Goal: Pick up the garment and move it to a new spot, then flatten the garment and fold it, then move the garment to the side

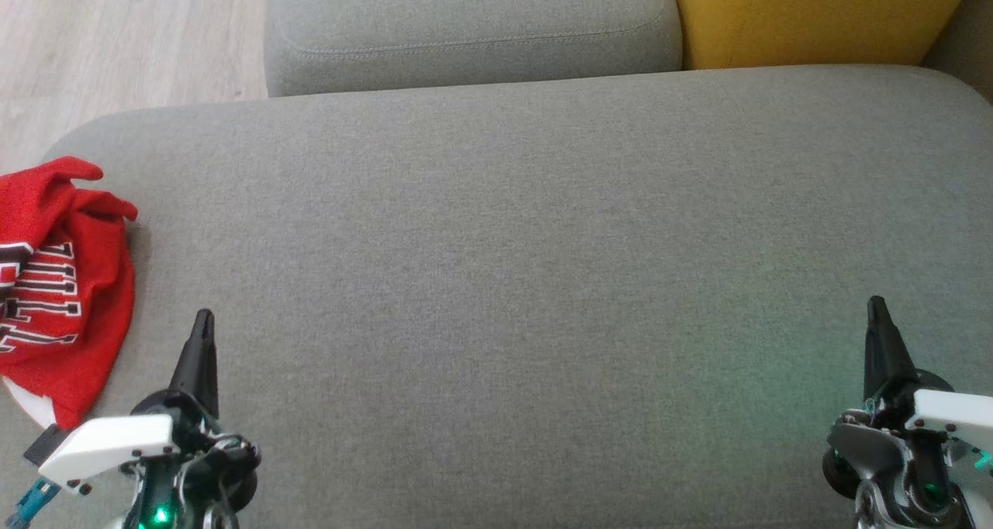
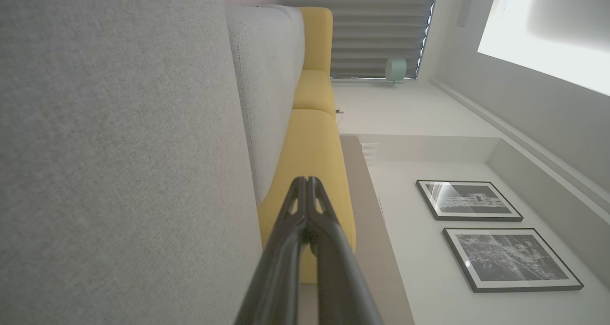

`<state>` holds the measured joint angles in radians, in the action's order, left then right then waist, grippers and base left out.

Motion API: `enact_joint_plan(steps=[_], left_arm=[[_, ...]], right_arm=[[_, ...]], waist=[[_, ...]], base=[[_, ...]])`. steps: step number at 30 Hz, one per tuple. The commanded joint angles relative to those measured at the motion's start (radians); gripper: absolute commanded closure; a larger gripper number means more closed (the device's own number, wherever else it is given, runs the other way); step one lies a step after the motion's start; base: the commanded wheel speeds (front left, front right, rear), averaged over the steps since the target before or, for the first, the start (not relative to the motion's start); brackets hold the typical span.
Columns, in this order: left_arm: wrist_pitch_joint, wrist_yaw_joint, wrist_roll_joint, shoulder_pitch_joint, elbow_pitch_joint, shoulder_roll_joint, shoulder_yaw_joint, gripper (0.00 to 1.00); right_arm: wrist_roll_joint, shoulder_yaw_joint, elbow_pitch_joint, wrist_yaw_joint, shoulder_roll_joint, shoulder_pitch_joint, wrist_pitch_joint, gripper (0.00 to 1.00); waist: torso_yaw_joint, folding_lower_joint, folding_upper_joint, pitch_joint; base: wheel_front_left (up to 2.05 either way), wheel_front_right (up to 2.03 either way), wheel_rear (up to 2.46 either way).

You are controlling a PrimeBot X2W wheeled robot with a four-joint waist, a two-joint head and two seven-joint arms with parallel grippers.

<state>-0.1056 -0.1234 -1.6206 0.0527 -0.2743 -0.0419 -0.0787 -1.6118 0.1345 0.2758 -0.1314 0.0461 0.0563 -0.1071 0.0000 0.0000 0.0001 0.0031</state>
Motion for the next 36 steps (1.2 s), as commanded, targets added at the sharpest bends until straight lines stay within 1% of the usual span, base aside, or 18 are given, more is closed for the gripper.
enact_joint_plan(steps=[1,22,23,26,36], left_arm=[[-0.007,-0.007,0.012,0.055,0.029,-0.008,-0.035,1.0],[-0.007,-0.007,0.012,0.055,0.029,-0.008,-0.035,1.0],[0.001,0.001,0.0,0.0,-0.004,0.0,0.001,0.0],[0.003,0.002,0.0,-0.016,-0.036,0.004,0.004,0.0],[0.029,0.001,0.014,-0.003,-0.023,0.001,0.027,0.0]], right_arm=[[0.003,-0.021,-0.031,0.001,0.004,0.052,-0.006,1.0],[0.003,-0.021,-0.031,0.001,0.004,0.052,-0.006,1.0],[0.0,0.0,0.003,0.0,0.0,-0.001,0.0,0.0],[0.001,-0.004,0.033,0.0,-0.002,-0.016,0.002,0.0],[0.02,-0.029,0.015,0.0,0.002,-0.008,0.027,0.0]], waist=[[0.0,0.0,-0.0001,0.0],[0.0,0.0,-0.0001,0.0],[0.0,0.0,-0.0001,0.0],[0.0,0.0,-0.0001,0.0],[0.001,0.0,-0.0001,0.0]], base=[[0.0,0.0,0.0],[0.0,0.0,0.0],[0.0,0.0,0.0],[0.0,0.0,0.0],[0.0,0.0,0.0]])
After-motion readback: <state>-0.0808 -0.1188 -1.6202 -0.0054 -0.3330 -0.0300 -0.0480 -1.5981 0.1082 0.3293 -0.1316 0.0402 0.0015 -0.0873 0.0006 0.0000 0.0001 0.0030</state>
